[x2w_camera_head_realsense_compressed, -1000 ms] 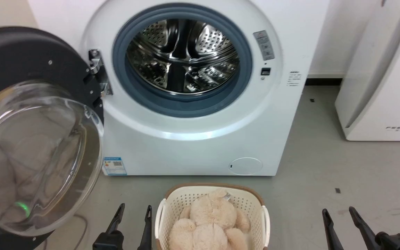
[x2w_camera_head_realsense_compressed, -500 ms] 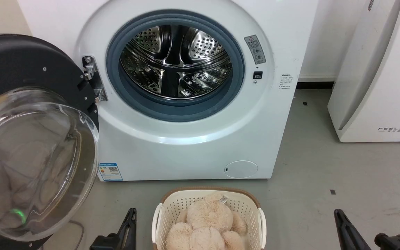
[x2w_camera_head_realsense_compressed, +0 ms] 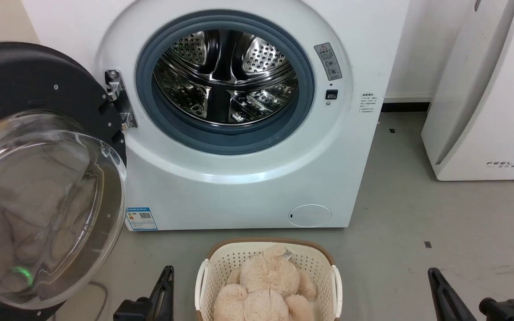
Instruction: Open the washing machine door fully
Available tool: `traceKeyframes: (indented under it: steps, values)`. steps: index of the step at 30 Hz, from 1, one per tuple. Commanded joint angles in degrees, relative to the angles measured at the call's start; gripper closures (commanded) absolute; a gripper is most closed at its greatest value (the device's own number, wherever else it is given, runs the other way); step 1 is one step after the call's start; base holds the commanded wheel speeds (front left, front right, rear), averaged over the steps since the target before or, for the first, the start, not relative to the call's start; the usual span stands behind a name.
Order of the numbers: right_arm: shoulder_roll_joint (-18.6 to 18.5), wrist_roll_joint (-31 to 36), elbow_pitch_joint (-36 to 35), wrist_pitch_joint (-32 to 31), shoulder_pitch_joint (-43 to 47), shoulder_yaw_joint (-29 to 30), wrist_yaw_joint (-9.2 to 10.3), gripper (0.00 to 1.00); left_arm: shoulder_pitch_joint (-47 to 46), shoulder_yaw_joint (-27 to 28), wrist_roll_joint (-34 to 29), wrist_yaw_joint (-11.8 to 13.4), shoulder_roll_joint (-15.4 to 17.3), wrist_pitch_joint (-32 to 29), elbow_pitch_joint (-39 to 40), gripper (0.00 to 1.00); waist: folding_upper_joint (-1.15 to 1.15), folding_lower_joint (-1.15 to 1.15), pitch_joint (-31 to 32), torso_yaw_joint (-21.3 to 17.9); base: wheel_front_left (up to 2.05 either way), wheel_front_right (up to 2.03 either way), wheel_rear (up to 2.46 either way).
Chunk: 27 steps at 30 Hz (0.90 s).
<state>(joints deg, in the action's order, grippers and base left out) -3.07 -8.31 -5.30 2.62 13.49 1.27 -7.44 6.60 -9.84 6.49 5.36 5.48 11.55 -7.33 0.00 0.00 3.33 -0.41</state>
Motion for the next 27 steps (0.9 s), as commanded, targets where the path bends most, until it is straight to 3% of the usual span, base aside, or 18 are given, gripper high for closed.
traceKeyframes:
  steps: [1, 27]
  values:
    - [0.0, 0.6, 0.3, -0.1, -1.3, -0.1, -0.01, 1.0, -0.7, 0.5, -0.5, -0.2, -0.1, -0.5, 0.5, 1.0, 0.0, 0.0, -0.1, 0.0, 0.0, 0.0, 0.0]
    - [0.1, 2.4, 1.5, -0.7, -4.2, -0.4, -0.01, 1.0, -2.1, 2.7, -1.9, -1.4, -0.7, -3.1, 2.1, 1.0, 0.0, 0.0, -0.8, 0.1, 0.0, 0.0, 0.0]
